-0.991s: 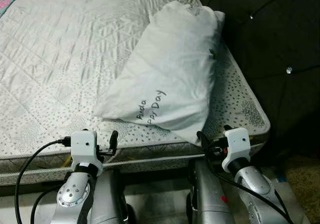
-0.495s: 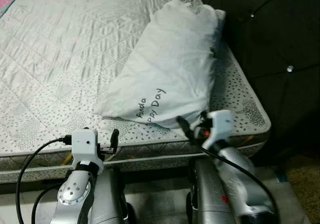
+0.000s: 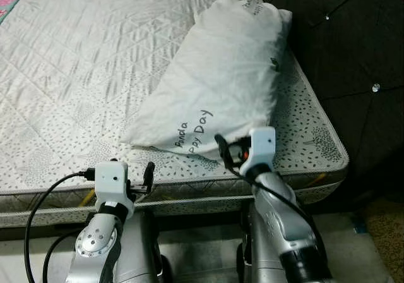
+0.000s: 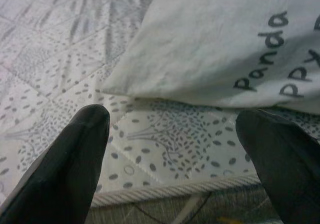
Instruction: Clean up the room
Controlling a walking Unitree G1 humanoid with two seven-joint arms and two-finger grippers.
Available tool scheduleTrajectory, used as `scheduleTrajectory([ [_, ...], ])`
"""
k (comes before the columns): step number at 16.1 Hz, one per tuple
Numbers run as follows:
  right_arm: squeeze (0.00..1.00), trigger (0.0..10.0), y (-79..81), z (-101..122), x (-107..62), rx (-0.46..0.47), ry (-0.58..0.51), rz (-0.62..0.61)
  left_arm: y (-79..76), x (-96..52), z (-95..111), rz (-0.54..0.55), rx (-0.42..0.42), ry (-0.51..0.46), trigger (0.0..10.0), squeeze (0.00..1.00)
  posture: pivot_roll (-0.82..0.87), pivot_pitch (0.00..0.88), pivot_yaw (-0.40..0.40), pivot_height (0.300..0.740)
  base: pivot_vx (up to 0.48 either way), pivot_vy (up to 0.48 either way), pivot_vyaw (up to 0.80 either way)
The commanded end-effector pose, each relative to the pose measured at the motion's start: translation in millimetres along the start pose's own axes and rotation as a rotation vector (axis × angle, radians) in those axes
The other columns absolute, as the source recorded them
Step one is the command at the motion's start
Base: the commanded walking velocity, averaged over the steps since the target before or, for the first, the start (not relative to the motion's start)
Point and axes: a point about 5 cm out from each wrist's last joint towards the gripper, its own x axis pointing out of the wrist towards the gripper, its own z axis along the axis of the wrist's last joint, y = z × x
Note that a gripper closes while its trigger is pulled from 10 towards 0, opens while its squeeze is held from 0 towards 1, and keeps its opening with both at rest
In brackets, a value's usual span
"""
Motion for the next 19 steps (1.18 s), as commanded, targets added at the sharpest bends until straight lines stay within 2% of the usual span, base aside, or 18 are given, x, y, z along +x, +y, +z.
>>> scheduleTrajectory([
  [1, 0.00, 10.0, -0.4, 4, 3.9, 0.006, -0.021, -0.021, 0.6, -4.5, -2, -0.006, -0.015, 0.021, 10.0, 0.00, -0.06, 0.193, 0.056, 0.525, 0.000, 0.000, 0.00],
  [5, 0.00, 10.0, -1.6, 13, 14.0, 0.001, -0.068, -0.063, -11.5, -11.2, 4, -0.137, -0.028, 0.001, 10.0, 0.00, -0.05, 0.198, 0.054, 0.525, 0.000, 0.000, 0.00],
  [8, 0.00, 10.0, 2.8, 13, 20.7, 0.042, -0.058, -0.063, -11.0, -10.5, 4, -0.142, -0.021, 0.007, 10.0, 0.00, -0.05, 0.198, 0.055, 0.525, 0.000, 0.000, 0.00],
  [9, 0.00, 10.0, 13.4, 15, 26.2, 0.071, -0.049, -0.051, -12.5, -9.9, 3, -0.147, -0.020, 0.009, 10.0, 0.00, -0.05, 0.198, 0.056, 0.525, 0.000, 0.000, 0.00],
  [12, 0.00, 10.0, 40.5, 16, 31.6, 0.069, -0.044, 0.010, -13.4, -8.5, 5, -0.153, -0.017, 0.006, 10.0, 0.00, -0.04, 0.194, 0.055, 0.525, 0.000, 0.000, 0.00],
  [13, 0.00, 0.0, 56.6, 12, 31.2, 0.040, -0.038, 0.051, -13.2, -7.7, 5, -0.151, -0.016, 0.003, 10.0, 0.00, -0.04, 0.194, 0.057, 0.525, 0.000, 0.000, 0.00],
  [16, 0.00, 0.0, 66.2, 6, 30.3, -0.006, -0.024, 0.086, -13.0, -8.2, 6, -0.143, -0.013, 0.000, 10.0, 0.00, -0.04, 0.192, 0.053, 0.525, 0.000, 0.000, 0.00],
  [19, 0.00, 0.0, 60.9, -4, 27.8, -0.042, 0.007, 0.075, -13.3, -7.9, 5, -0.139, -0.012, 0.002, 10.0, 0.00, -0.04, 0.188, 0.053, 0.525, 0.000, 0.000, 0.00],
])
